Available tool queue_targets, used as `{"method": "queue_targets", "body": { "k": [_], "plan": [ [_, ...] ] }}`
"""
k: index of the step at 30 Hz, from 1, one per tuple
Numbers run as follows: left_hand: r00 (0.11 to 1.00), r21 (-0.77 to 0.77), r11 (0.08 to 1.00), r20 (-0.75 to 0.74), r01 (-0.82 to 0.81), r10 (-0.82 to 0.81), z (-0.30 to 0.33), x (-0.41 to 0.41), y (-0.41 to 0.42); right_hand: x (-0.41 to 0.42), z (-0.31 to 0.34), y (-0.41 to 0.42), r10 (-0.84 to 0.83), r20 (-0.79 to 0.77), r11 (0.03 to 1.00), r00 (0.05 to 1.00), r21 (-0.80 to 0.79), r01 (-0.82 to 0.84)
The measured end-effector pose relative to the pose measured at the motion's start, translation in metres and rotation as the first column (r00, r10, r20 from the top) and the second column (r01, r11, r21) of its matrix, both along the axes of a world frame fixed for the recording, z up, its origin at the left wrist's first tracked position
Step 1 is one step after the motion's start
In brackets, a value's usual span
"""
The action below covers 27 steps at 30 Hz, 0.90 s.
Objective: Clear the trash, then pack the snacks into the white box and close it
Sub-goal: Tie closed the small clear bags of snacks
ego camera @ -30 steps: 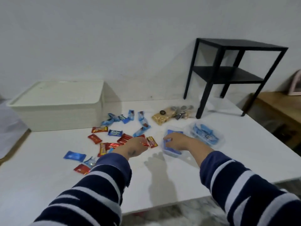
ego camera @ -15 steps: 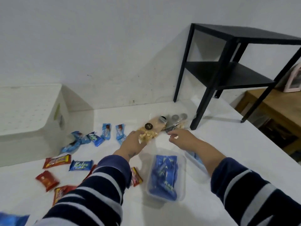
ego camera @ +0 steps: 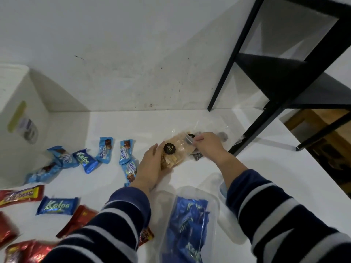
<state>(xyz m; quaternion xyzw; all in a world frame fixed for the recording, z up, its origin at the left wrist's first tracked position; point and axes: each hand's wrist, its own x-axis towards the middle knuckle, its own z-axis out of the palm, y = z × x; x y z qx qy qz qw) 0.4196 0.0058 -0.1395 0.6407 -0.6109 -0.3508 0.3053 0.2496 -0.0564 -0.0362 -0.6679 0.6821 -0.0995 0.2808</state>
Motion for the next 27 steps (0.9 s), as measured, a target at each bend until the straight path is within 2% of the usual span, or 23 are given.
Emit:
{"method": "queue_targets", "body": {
  "k": [3,5,8,15,20,24,27],
  "plan": [
    [0.971,-0.057,0.997,0.229,-0.054,0.066,0.000,0.000,0.015,0.004,-0.007,-0.003,-0.014,0.011,0.999,1.000,0.031,0.013],
    [0.951,-0.093,0.991,0.285,-0.094,0.117,0.001,-0.001,0.032,0.006,-0.010,0.001,0.023,0.020,0.998,1.000,0.054,-0.024],
    [0.945,-0.104,0.986,0.286,-0.132,0.157,0.000,-0.004,0.059,0.008,-0.012,0.013,0.101,0.012,0.992,0.995,0.081,-0.101],
    [0.942,-0.055,0.982,0.277,-0.179,0.187,0.001,-0.011,0.092,0.007,-0.026,0.034,0.170,-0.025,0.979,0.985,0.117,-0.166],
    [0.929,-0.042,0.979,0.308,-0.200,0.204,0.003,-0.013,0.098,0.010,-0.025,0.028,0.196,0.068,0.977,0.978,0.076,-0.201],
    [0.921,-0.058,0.973,0.314,-0.223,0.230,0.002,-0.015,0.098,0.019,-0.022,0.022,0.276,-0.025,0.961,0.961,0.038,-0.275],
    [0.916,-0.061,0.967,0.310,-0.248,0.254,0.001,-0.015,0.097,0.024,-0.023,0.021,0.252,-0.046,0.967,0.967,0.032,-0.251]
  ]
}}
